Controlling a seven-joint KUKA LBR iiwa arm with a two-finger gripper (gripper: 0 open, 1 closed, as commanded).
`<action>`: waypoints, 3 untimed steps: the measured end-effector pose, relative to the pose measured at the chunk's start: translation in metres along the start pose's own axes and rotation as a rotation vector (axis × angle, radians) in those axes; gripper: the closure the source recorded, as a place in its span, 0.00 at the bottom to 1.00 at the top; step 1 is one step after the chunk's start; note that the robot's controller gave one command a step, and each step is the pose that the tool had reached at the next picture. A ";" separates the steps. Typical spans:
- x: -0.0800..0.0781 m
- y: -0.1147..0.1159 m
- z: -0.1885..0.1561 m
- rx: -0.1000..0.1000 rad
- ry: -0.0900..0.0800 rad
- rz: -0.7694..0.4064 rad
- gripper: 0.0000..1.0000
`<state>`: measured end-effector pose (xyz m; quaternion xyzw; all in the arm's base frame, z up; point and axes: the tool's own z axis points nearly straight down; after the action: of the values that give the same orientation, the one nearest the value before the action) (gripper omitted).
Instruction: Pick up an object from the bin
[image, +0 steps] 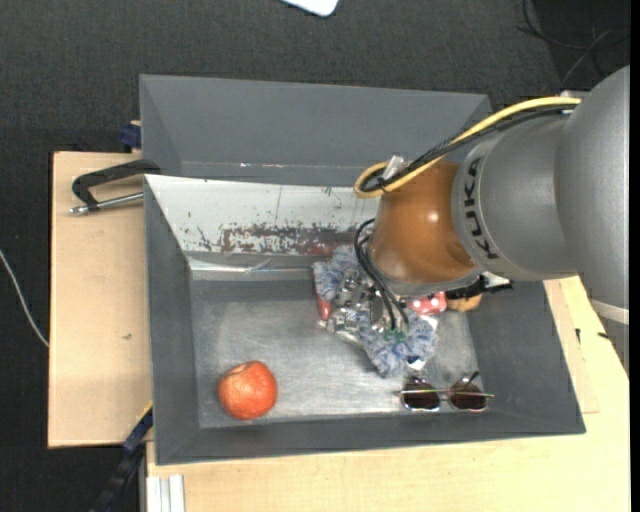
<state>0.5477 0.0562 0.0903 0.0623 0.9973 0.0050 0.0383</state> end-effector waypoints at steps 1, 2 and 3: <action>0.000 0.000 0.000 0.000 0.000 0.000 1.00; -0.007 0.000 0.001 0.000 0.014 -0.002 1.00; -0.007 0.000 0.001 0.000 0.014 -0.002 1.00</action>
Offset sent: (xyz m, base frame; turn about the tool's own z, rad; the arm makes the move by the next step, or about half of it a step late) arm -0.0182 0.0113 0.1965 -0.3036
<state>0.5544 0.0557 0.0903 0.0611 0.9976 0.0054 0.0313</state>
